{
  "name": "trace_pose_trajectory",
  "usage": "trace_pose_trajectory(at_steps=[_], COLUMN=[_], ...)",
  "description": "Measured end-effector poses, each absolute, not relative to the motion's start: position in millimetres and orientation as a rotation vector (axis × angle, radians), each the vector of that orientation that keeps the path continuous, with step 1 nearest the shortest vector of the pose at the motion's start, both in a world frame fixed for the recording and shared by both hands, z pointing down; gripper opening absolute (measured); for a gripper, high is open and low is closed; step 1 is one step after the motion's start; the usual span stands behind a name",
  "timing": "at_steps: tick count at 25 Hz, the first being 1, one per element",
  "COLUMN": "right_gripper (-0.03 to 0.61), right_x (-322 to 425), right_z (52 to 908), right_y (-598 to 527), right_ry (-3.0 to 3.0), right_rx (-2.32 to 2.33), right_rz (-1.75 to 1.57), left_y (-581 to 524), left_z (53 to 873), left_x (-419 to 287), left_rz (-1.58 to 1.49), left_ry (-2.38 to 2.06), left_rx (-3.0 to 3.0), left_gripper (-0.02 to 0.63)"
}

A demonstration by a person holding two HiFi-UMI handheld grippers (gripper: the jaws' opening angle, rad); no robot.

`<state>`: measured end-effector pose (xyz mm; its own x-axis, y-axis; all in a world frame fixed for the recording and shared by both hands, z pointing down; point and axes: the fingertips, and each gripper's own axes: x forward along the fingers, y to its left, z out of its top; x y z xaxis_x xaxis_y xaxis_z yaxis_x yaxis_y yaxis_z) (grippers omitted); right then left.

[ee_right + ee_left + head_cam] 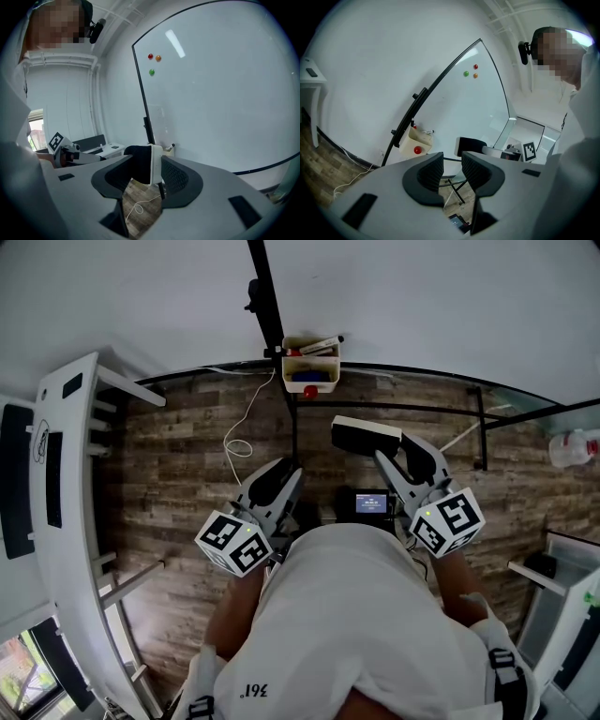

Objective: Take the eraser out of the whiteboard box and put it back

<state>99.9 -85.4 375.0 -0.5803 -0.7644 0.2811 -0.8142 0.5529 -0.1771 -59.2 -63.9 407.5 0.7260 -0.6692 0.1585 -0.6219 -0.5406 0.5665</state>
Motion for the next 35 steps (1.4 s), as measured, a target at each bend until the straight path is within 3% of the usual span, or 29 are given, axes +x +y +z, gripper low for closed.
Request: trace_pose_trajectory(at_steps=[35], right_gripper=[0.202], right_x=[81], right_z=[330], right_y=[-182], right_ry=[-2.624], right_rx=[1.238], right_rz=[0.028], left_y=[-149], left_z=[379], left_x=[-53], left_rz=[-0.14], left_ry=[-1.009], left_rx=[2.441], left_gripper=[0.126])
